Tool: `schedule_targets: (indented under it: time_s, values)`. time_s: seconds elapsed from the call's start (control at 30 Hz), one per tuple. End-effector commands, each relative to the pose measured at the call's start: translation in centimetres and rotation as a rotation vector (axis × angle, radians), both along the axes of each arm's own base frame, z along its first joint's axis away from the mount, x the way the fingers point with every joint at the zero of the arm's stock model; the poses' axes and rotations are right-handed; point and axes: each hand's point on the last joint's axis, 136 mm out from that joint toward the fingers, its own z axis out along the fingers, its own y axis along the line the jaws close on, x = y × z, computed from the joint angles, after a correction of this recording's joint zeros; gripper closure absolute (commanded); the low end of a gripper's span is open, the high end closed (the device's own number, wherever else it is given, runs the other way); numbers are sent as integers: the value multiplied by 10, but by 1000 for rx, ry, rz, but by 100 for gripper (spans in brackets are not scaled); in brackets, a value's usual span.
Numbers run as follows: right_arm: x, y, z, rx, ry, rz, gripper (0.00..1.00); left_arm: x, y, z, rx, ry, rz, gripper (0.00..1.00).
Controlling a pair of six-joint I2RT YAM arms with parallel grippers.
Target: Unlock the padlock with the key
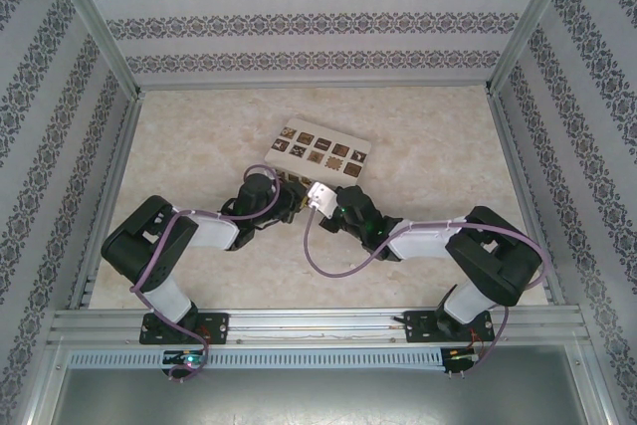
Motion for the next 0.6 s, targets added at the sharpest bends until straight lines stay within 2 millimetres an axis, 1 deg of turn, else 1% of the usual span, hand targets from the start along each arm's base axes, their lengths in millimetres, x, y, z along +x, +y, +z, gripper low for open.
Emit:
schedule_targets:
  time_s: [0.0,0.17,0.33,0.4,0.47,0.57]
  values:
    - [-5,7,17,102,-22,22,100,-19,-26,15,-29,-37,-89,100]
    - [-17,-5,3,88,11,19,100,-25,-37,10,-16,-32,-94,100]
    - [-26,-14,-4,108,48,5,100,-27,-48,6,-25,-38,-118,100]
    - [-29,-17,-7,114,68,-3,100,-28,-52,5,-17,-49,-130,92]
    - [-31,-20,-10,124,89,-13,100,-28,-53,2,7,-55,-135,85]
    - [-34,-23,-12,145,120,-29,100,-28,-46,-1,32,-61,-117,77]
